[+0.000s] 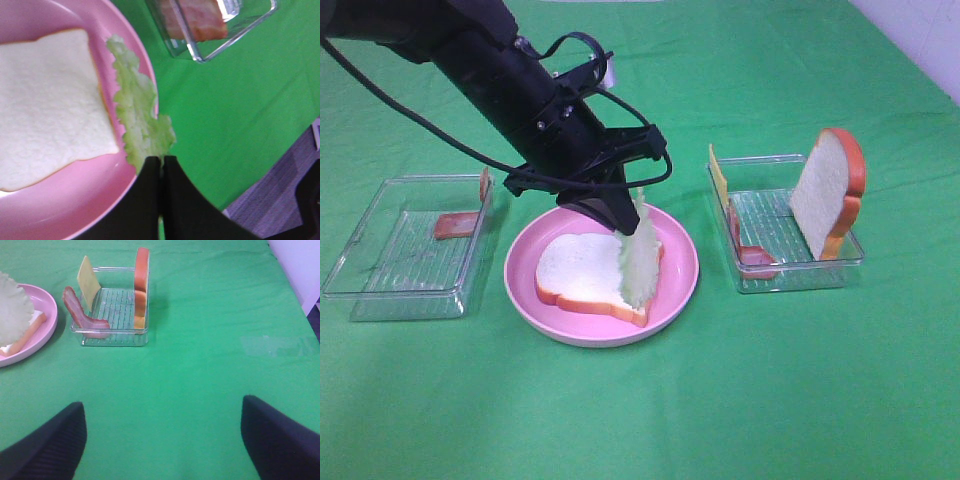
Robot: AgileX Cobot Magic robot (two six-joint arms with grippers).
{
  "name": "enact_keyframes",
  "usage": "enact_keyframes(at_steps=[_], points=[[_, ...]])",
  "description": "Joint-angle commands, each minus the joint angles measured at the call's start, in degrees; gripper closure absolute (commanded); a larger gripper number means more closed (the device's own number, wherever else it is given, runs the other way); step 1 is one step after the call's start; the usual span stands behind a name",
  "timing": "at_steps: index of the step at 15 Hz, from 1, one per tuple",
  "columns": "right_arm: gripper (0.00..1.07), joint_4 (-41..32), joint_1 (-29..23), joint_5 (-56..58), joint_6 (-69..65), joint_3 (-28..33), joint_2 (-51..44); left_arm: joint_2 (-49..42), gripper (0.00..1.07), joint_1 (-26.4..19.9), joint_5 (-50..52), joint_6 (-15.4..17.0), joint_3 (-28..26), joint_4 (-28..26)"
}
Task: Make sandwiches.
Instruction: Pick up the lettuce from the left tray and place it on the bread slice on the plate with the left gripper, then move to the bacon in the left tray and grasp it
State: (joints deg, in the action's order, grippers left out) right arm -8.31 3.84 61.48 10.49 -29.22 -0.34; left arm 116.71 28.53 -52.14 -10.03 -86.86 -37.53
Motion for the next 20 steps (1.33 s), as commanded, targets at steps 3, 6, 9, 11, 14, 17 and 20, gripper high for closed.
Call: enact_keyframes(at_steps=[3, 6, 9, 11, 14, 17, 20], points=[[0.28, -0.1, 0.4, -0.5, 0.3, 0.2, -0.9, 1.8, 1.07, 0.0, 2.0, 5.2, -0.1, 12.0], [0.28, -0.1, 0.4, -0.5, 0.3, 0.2, -0.9, 1.8, 1.07, 0.0, 3.3, 10.3, -0.1, 18.5], [0.28, -0.1, 0.4, -0.5, 0.3, 0.2, -0.9, 1.8, 1.07, 0.0, 4.6, 10.4, -0.1, 19.0], [0.28, -0.1, 0.4, -0.5, 0.3, 0.2, -0.9, 1.8, 0.95, 0.0, 4.6, 11.3, -0.1, 19.0], [0.28, -0.1, 0.4, -0.5, 0.3, 0.2, -0.9, 0.6, 0.49, 0.0, 4.8, 11.5, -0.1, 19.0], [0.28, -0.1, 0.4, -0.5, 0.3, 0.2, -0.9, -2.1, 0.34, -1.1, 3.4, 15.5, -3.2, 19.4], [0.28, -0.1, 0.4, -0.5, 0.3, 0.2, -0.9, -2.2, 0.34, -4.1, -2.3, 17.8, -7.8, 21.0]])
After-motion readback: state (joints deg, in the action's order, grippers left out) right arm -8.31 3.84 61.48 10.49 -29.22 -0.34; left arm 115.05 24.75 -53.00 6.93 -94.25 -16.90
